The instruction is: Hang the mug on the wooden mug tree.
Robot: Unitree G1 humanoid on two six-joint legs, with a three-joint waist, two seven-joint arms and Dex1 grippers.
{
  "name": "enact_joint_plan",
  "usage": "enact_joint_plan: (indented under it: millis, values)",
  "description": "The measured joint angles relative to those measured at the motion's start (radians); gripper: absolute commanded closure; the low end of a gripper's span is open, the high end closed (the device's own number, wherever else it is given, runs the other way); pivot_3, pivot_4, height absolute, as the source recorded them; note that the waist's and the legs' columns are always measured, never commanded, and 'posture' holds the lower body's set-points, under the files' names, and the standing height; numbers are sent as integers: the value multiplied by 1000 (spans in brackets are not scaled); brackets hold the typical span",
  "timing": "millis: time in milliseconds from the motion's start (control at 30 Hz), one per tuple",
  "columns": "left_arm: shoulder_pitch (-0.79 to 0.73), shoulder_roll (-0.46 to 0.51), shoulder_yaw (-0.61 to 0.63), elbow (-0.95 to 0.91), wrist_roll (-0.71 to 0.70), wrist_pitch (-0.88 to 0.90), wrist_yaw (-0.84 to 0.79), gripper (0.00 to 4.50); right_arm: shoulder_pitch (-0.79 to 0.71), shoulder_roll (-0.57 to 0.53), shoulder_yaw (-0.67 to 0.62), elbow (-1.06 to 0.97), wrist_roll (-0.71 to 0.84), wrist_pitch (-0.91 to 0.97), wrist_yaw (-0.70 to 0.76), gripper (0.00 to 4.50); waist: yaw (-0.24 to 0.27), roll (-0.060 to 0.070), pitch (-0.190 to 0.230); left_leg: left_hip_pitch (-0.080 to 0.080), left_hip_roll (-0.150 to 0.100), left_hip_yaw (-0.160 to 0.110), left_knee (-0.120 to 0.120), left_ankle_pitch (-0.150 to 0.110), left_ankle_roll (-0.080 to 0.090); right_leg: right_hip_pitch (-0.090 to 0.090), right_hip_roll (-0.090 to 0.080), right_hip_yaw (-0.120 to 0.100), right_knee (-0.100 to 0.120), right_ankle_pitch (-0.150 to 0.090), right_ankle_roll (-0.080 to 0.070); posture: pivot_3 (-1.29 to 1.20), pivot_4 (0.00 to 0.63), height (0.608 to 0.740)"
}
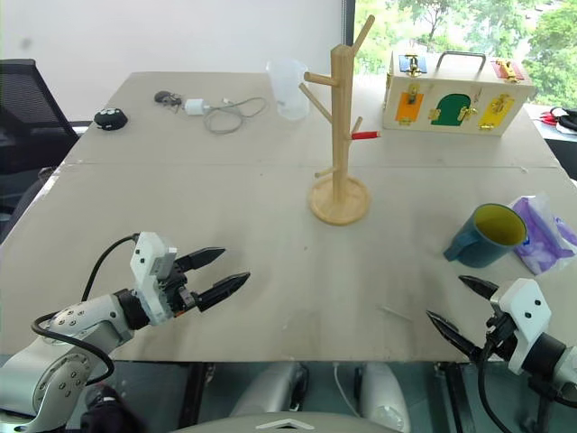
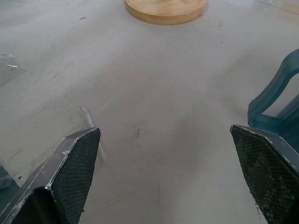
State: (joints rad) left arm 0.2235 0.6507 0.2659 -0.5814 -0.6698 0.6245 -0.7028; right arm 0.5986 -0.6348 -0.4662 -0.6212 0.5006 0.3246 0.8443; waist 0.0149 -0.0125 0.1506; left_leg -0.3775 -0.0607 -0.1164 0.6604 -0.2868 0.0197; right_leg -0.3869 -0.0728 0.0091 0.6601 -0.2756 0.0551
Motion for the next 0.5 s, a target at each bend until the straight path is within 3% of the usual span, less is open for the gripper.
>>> enact_joint_plan:
  millis: [67, 133, 200, 500]
  values:
    - [-4, 1, 0, 0, -2, 1, -2, 51, -3, 1, 0, 1, -2, -2, -3, 0, 0, 0, 0, 0, 0, 0, 0, 0, 0, 0, 0, 0, 0, 0, 0, 0, 150, 740]
    - [-88, 34, -11, 1, -94, 18, -96, 51, -89, 59, 45, 11, -26, 58, -119, 0, 1, -4, -1, -1, 1, -2, 0, 2, -3, 0, 1, -2, 0, 0, -1, 0, 150, 740]
    - [-140, 61, -25, -40, -154, 15, -170, 51, -139, 80, 90, 9, -40, 98, -189, 0, -1, 1, -1, 0, 0, 1, 0, 2, -3, 0, 0, 0, 0, 0, -1, 0, 150, 740]
    - [-183, 94, -78, -71, -191, 6, -255, 51, -254, 135, 126, 16, -46, 216, -344, 0, -3, 3, -2, 0, 1, 2, -2, 2, -3, -2, 1, 2, 0, 1, -1, 0, 150, 740]
